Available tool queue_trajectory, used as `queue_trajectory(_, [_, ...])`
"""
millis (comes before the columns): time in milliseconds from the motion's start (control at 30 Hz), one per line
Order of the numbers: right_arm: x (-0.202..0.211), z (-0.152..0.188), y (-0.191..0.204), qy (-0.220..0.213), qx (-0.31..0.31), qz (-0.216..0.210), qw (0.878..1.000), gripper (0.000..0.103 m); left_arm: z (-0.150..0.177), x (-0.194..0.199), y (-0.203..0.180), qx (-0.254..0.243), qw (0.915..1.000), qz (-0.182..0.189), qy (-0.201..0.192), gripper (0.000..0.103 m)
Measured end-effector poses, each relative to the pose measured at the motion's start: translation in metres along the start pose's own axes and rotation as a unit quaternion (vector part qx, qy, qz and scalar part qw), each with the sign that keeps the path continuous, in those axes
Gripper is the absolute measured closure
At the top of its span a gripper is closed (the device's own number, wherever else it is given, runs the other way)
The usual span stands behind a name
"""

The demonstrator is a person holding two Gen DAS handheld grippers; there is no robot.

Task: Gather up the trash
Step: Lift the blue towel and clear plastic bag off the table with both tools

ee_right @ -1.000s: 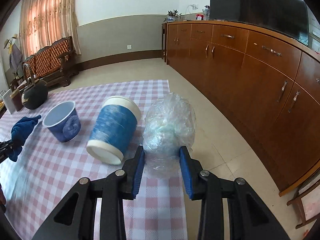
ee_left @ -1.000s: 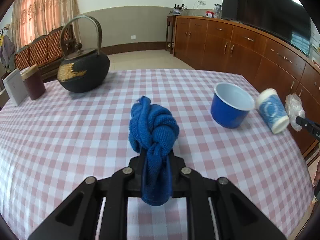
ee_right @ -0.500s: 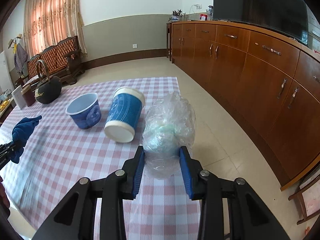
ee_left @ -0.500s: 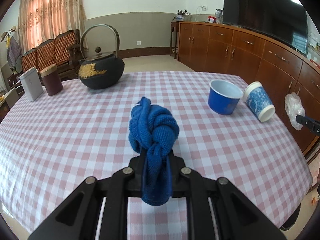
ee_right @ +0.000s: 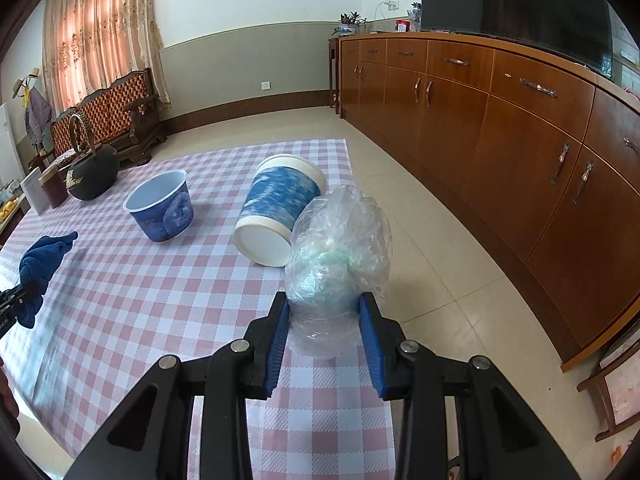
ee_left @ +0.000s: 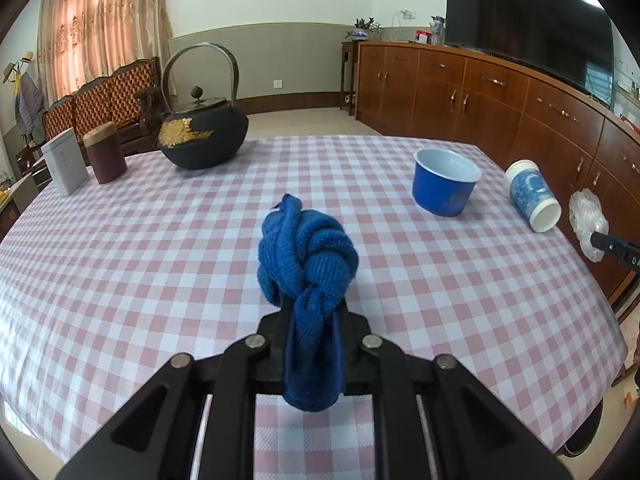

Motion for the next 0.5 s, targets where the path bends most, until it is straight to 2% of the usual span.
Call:
queue_trajectory(267, [-0.003, 0.002, -0.005, 0.002, -0.002, 0.0, 1.0, 0.066, 0.0, -0.001, -0.003, -0.004, 1.0, -0.002, -0.006, 0.087])
queue_trajectory(500, [0.015, 0.018, 0.004, 0.0, 0.0, 0.0, 1.0, 0.066, 0.007, 0.018, -0.009, -0.012, 0.9998, 0.005, -0.014, 0.087])
Point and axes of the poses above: each gripper's, at about its wrist camera, not at the fingertips, and x roughly against the way its jaws point, y to its left, z to its underside, the point moved 6 cm from there along -x, roughly the way its jaws point, and after that the axes turned 15 degrees about -z, right-handed, at the moved point
